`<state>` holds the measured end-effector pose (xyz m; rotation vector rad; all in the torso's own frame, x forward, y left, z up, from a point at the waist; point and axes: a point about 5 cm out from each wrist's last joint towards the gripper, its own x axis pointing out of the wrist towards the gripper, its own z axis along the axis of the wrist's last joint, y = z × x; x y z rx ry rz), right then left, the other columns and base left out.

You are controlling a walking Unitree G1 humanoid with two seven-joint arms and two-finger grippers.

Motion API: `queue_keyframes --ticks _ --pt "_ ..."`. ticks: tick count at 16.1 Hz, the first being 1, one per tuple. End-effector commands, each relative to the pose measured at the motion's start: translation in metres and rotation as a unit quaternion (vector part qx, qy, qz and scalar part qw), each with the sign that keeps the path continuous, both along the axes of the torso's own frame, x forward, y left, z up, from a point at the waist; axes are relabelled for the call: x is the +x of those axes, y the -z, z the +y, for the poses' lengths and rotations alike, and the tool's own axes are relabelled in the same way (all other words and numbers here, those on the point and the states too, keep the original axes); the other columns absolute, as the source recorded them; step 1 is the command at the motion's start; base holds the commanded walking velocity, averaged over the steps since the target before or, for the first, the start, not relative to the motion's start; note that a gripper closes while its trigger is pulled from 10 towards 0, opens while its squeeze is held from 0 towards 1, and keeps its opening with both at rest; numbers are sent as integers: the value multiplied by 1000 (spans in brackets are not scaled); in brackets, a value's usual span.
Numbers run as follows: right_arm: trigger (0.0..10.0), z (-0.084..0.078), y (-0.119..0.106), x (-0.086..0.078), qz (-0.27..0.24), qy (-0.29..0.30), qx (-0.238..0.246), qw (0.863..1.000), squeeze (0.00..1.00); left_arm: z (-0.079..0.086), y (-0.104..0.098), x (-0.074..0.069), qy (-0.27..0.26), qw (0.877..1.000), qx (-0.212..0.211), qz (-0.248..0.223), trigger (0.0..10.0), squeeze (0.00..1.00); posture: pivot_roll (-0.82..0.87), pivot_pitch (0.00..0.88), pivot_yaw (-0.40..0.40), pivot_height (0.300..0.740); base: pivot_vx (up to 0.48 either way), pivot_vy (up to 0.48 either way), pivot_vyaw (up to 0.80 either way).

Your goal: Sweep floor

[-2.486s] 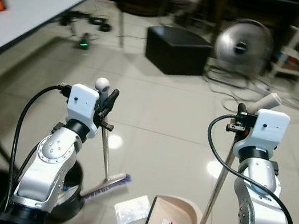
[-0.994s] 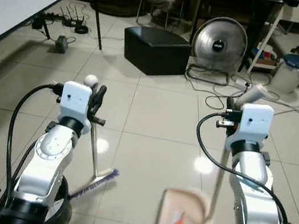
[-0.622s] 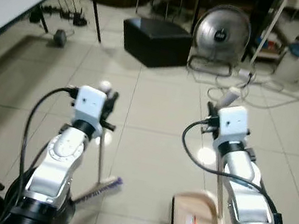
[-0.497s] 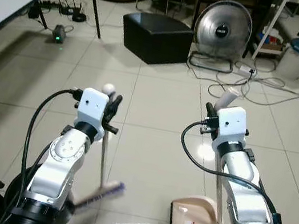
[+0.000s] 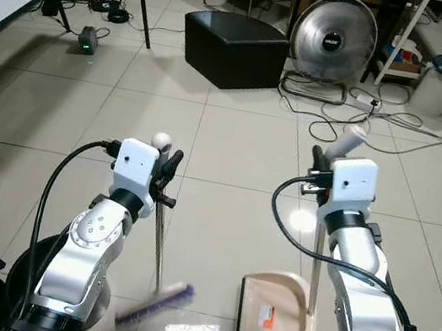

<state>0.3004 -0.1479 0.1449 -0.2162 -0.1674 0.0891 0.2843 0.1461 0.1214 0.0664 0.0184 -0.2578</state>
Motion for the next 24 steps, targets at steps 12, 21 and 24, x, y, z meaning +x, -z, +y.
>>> queue_keyframes --ticks 12,21,24 --pt "10000 -2 -6 -2 -9 15 13 1000 0 -2 -16 7 19 1000 1 -21 10000 0 29 93 56 740 -238 0 0" --pt "10000 -7 -4 -6 -10 30 16 999 0 -7 -20 12 37 999 6 -30 10000 0 27 91 71 740 -144 0 0" --pt "10000 -8 -3 -7 -6 36 19 999 0 -12 -21 14 45 998 23 -33 10000 0 28 93 75 740 0 -102 0"
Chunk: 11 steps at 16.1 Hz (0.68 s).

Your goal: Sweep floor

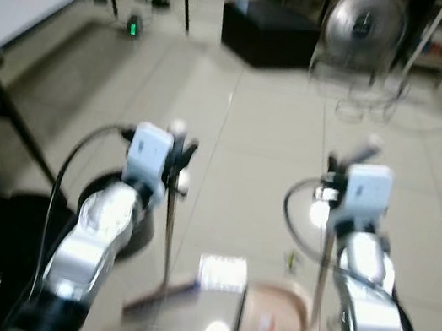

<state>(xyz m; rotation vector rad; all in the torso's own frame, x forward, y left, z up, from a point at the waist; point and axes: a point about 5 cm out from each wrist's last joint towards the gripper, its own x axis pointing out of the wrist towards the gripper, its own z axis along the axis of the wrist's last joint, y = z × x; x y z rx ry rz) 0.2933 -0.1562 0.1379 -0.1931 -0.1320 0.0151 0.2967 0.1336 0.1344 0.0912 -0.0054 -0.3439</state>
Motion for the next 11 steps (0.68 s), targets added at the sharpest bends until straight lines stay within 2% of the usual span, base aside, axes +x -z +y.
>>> queue_keyframes --ticks 1,4,7,10,11 --pt "10000 -1 -8 -1 -14 8 13 1000 0 0 -7 2 1 1000 14 -21 10000 0 23 89 76 740 0 -454 0" --pt "10000 -6 -8 -2 -10 20 28 999 0 -1 -7 2 3 1000 20 -24 10000 0 20 87 75 740 0 -446 0" --pt "10000 -6 -7 -2 1 16 29 999 0 1 -6 5 -9 1000 -1 -11 10000 0 19 89 76 740 0 0 0" --pt "10000 -5 -5 -4 8 13 27 1000 0 2 -12 8 -16 999 -1 -31 10000 0 17 84 74 740 0 0 0" --pt "10000 -7 -3 -5 16 26 41 999 0 1 -15 10 -14 999 -5 -41 10000 0 19 78 76 740 0 0 0"
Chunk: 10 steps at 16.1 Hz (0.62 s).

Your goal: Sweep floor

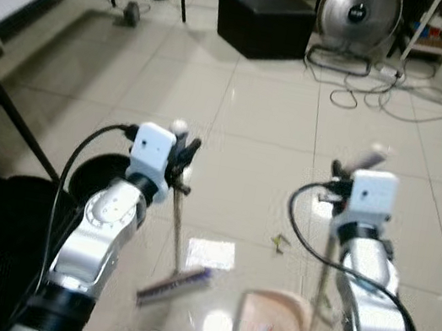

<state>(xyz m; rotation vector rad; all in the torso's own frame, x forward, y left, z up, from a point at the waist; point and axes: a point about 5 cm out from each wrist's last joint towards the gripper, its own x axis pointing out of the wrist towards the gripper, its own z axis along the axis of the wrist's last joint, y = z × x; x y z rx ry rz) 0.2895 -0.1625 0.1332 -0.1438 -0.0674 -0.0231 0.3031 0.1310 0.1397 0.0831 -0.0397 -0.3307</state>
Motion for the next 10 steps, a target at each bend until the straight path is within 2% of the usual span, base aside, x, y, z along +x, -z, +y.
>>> queue_keyframes --ticks 1,4,10 --pt "10000 -2 -8 -1 -14 11 19 1000 0 3 -12 4 -6 999 2 -31 10000 0 19 80 77 740 0 0 -650" --pt "10000 -3 -9 1 -15 9 17 1000 0 4 -15 5 -12 999 1 -42 10000 0 19 82 75 740 0 0 -583" --pt "10000 6 -11 3 -12 -23 4 1000 0 11 -16 4 -35 998 1 -47 10000 0 28 86 64 740 0 0 0"
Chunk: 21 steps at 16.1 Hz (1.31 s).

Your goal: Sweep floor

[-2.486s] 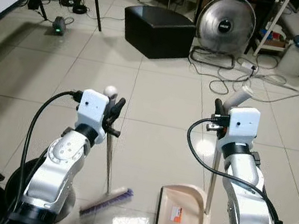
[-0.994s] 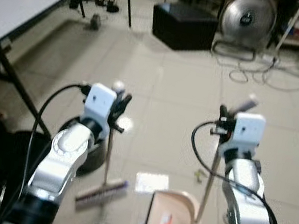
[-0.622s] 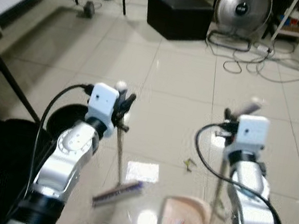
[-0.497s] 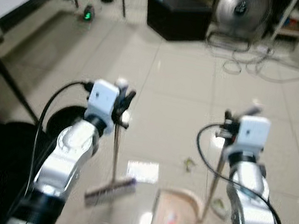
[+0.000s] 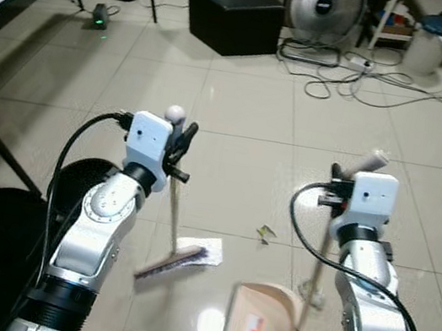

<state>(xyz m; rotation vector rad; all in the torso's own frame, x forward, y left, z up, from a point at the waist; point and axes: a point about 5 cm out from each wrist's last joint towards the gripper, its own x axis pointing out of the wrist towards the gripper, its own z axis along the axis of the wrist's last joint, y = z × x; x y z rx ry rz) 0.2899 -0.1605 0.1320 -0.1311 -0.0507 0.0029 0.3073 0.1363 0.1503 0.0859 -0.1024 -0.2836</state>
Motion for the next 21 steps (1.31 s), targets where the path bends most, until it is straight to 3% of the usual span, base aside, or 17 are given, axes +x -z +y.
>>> queue_keyframes --ticks 1,4,21 --pt "10000 5 -11 3 -18 -16 -11 1000 0 7 -5 0 -16 1000 2 -15 10000 0 28 85 61 740 251 0 0" --pt "10000 5 -12 4 -17 -18 -18 1000 0 7 -5 0 -16 1000 0 -16 10000 0 25 84 62 740 309 0 800" --pt "10000 0 -13 1 -24 -1 4 1000 0 4 -4 -3 -1 1000 0 -15 10000 0 18 67 69 740 363 0 0"
